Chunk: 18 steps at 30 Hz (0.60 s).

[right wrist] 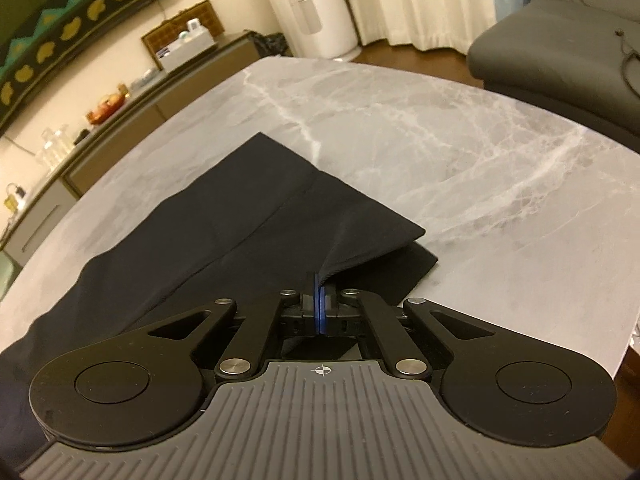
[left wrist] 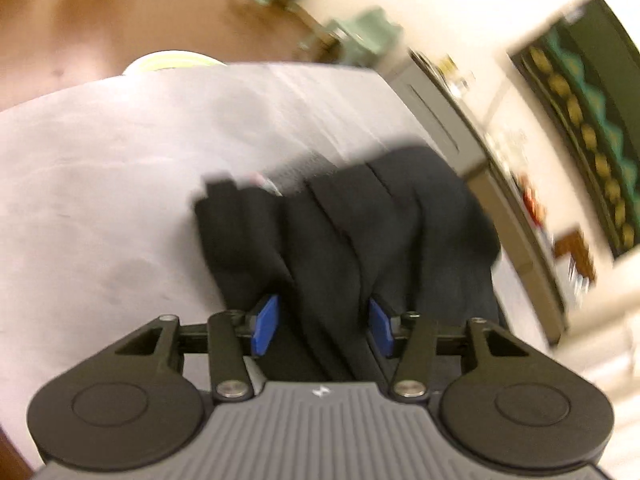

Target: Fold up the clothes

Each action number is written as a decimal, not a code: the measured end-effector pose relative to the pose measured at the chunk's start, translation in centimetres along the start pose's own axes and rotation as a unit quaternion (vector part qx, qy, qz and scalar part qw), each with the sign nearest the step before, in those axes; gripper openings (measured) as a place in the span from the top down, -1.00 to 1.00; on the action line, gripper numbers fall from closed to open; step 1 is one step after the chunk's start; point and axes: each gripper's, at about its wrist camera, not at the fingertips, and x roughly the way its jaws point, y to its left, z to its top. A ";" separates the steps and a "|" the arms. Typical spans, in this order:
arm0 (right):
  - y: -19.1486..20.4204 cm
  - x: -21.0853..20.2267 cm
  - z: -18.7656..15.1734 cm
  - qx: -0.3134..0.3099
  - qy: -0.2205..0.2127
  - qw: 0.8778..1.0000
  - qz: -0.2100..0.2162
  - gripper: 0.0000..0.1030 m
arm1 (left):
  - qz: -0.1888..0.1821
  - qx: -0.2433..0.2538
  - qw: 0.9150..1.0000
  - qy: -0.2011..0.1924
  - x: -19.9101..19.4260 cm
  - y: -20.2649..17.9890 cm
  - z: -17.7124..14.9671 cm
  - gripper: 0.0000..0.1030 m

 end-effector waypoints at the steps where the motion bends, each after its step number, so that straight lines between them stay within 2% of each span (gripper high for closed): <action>1: -0.3 -0.3 0.2 0.004 -0.015 0.999 -0.043 0.86 | -0.004 -0.018 1.000 -0.009 -0.5 0.8 0.3 -0.01; 2: -0.4 -1.0 0.3 0.006 -0.041 0.993 -0.107 0.25 | -0.010 -0.034 0.999 -0.017 -1.0 1.5 0.6 -0.02; 3: -0.5 -2.1 0.5 0.013 -0.076 0.984 -0.163 -0.15 | -0.019 -0.052 0.998 -0.025 -1.5 2.1 0.9 -0.06; 4: -0.3 -3.6 0.6 0.018 -0.115 0.977 -0.178 -0.16 | -0.029 -0.068 0.997 -0.032 -2.0 2.8 1.1 -0.11; 5: 0.0 -5.2 0.7 0.022 -0.154 0.972 -0.177 -0.15 | -0.035 -0.075 0.996 -0.035 -2.4 3.3 1.4 -0.20; 7: 2.9 -8.1 0.0 -0.029 -0.217 0.962 -0.165 -0.13 | -0.054 -0.085 0.994 -0.029 -2.7 4.3 1.7 -0.24; 10: 9.8 -11.4 -4.4 -0.131 -0.247 0.957 -0.082 -0.22 | -0.081 -0.081 0.993 0.005 -1.6 4.3 1.9 -0.26; 11: 12.2 -12.4 -6.0 -0.165 -0.253 0.952 -0.052 -0.26 | -0.085 -0.077 0.993 0.012 -1.3 4.3 2.0 -0.28; 13: 18.5 -14.5 -11.0 -0.255 -0.237 0.936 0.041 -0.27 | -0.091 -0.070 0.993 0.023 -0.5 4.0 2.5 -0.34; 15: 25.0 -16.6 -16.3 -0.345 -0.211 0.904 0.140 -0.27 | -0.097 -0.065 0.993 0.035 0.2 4.0 3.6 -0.36; 16: 28.3 -17.6 -19.0 -0.387 -0.196 0.881 0.188 -0.27 | -0.098 -0.065 0.992 0.040 0.4 4.3 4.1 -0.37; 18: 34.9 -19.6 -24.3 -0.466 -0.164 0.822 0.281 -0.35 | -0.082 -0.076 0.993 0.039 0.7 5.3 4.9 -0.36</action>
